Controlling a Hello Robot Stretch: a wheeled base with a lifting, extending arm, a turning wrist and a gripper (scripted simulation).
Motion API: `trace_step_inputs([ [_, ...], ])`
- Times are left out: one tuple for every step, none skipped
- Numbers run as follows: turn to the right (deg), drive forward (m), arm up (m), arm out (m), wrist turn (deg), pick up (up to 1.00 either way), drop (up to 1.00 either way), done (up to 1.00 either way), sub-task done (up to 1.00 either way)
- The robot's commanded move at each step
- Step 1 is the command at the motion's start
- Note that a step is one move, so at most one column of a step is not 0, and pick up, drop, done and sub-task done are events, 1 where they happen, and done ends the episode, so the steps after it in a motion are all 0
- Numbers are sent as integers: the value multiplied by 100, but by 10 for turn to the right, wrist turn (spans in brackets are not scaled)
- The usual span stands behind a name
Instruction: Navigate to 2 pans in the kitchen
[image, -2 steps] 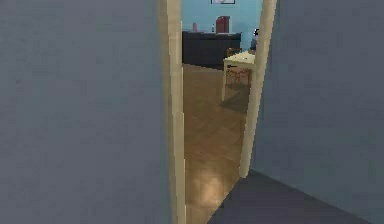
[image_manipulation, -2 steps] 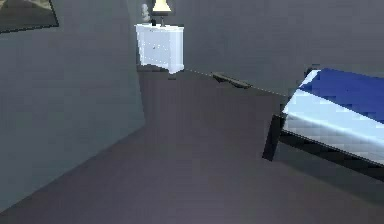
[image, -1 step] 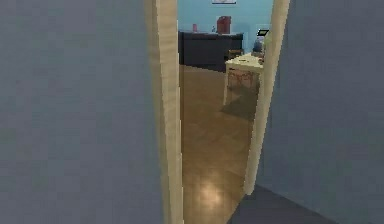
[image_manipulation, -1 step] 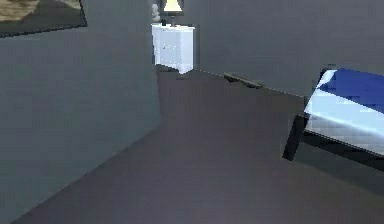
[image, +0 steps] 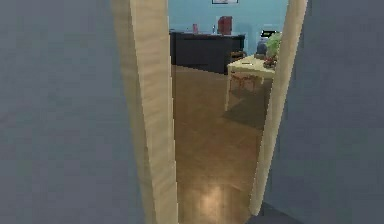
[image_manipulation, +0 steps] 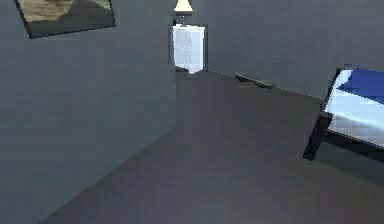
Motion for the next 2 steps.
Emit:
trace_step_inputs([
  [450,0,0,0,0,0,0,0,0],
  [450,0,0,0,0,0,0,0,0],
])
